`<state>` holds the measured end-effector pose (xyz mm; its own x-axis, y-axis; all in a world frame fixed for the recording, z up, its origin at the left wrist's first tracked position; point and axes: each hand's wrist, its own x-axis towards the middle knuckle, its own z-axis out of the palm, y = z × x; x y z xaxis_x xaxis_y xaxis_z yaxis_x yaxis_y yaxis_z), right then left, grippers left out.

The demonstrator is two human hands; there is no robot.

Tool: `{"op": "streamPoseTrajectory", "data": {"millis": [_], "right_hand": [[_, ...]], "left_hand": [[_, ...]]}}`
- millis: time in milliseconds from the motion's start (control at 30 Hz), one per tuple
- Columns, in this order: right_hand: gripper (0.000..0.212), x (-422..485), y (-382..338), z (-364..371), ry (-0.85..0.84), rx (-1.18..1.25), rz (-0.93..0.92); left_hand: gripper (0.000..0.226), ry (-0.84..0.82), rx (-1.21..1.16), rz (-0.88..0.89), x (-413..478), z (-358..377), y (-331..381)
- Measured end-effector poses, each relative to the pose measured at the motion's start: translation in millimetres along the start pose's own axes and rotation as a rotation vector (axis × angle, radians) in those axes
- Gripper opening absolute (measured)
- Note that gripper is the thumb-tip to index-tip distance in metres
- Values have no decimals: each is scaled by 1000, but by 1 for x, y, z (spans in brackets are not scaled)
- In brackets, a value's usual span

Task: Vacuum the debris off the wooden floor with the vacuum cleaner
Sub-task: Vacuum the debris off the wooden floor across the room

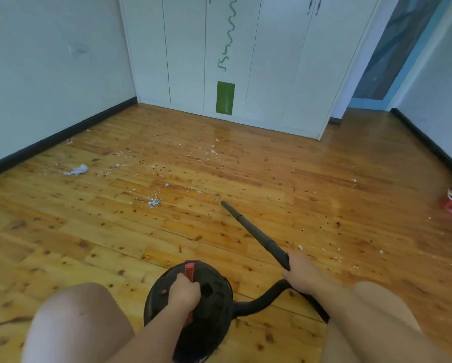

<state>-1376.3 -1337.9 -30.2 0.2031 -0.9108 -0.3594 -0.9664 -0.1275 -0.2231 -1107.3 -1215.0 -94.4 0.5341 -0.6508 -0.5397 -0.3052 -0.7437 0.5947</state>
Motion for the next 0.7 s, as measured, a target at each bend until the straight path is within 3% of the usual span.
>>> {"op": "streamPoseTrajectory", "data": {"millis": [200, 467, 567, 700], "right_hand": [[24, -9, -4, -10, 135, -7, -61], [25, 5, -3, -57, 238, -334, -247], [26, 18, 5, -62, 273, -323, -235], [21, 21, 26, -43, 199, -243, -193]], "left_hand": [[6, 26, -61, 58, -19, -10, -14], [14, 11, 40, 87, -23, -8, -15], [15, 19, 58, 64, -18, -10, -12], [18, 34, 27, 25, -14, -8, -8]]}}
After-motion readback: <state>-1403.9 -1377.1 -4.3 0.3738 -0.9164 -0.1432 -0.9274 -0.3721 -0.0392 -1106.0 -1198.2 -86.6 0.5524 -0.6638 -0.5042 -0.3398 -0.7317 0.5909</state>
